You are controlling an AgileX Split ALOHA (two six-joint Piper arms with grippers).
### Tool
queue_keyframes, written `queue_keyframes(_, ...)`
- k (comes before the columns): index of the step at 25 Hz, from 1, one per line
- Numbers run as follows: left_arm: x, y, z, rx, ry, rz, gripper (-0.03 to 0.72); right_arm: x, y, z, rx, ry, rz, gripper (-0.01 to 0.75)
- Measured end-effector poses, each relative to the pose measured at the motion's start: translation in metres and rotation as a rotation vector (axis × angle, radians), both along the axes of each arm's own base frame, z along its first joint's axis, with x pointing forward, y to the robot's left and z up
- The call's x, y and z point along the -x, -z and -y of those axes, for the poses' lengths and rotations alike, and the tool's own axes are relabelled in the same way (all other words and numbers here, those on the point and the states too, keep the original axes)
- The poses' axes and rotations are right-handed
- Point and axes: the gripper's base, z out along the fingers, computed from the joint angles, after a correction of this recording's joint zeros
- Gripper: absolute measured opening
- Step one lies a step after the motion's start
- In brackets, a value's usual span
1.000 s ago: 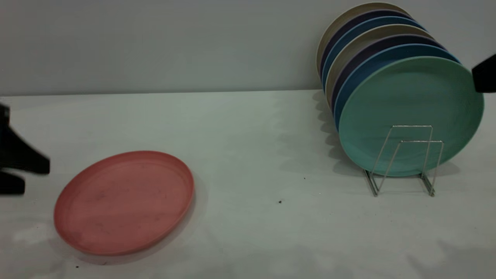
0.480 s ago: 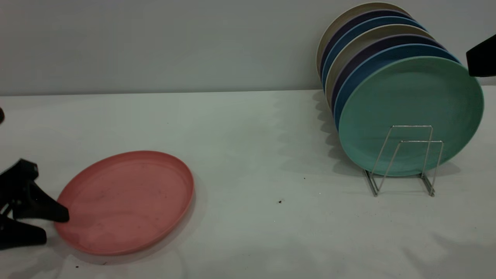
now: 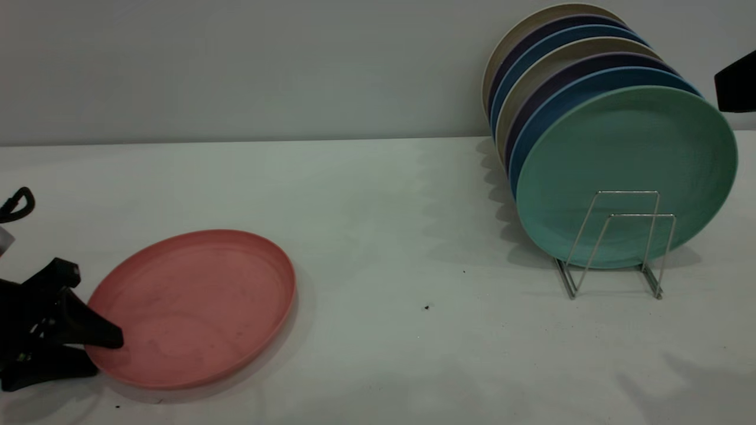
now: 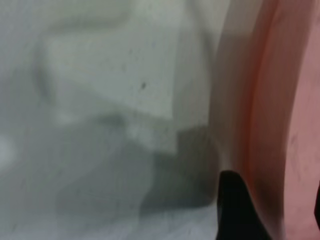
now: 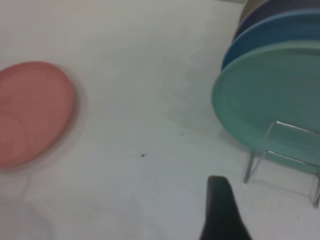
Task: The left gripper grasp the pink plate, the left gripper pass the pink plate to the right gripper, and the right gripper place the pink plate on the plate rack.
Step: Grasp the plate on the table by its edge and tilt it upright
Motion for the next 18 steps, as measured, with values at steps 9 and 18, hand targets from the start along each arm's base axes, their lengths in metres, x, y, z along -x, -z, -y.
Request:
queue_keyframes(9,-0.003,0.005,0.001,0.026,0.0,0.003,0.261,0.0,-0.001,0.0,-0.015,0.01,0.0,0.505)
queue_keyframes(18,-0.013,0.003,-0.001,0.036,0.006,0.042,0.016,0.002,-0.001,-0.005,-0.065,-0.024,-0.019,0.505)
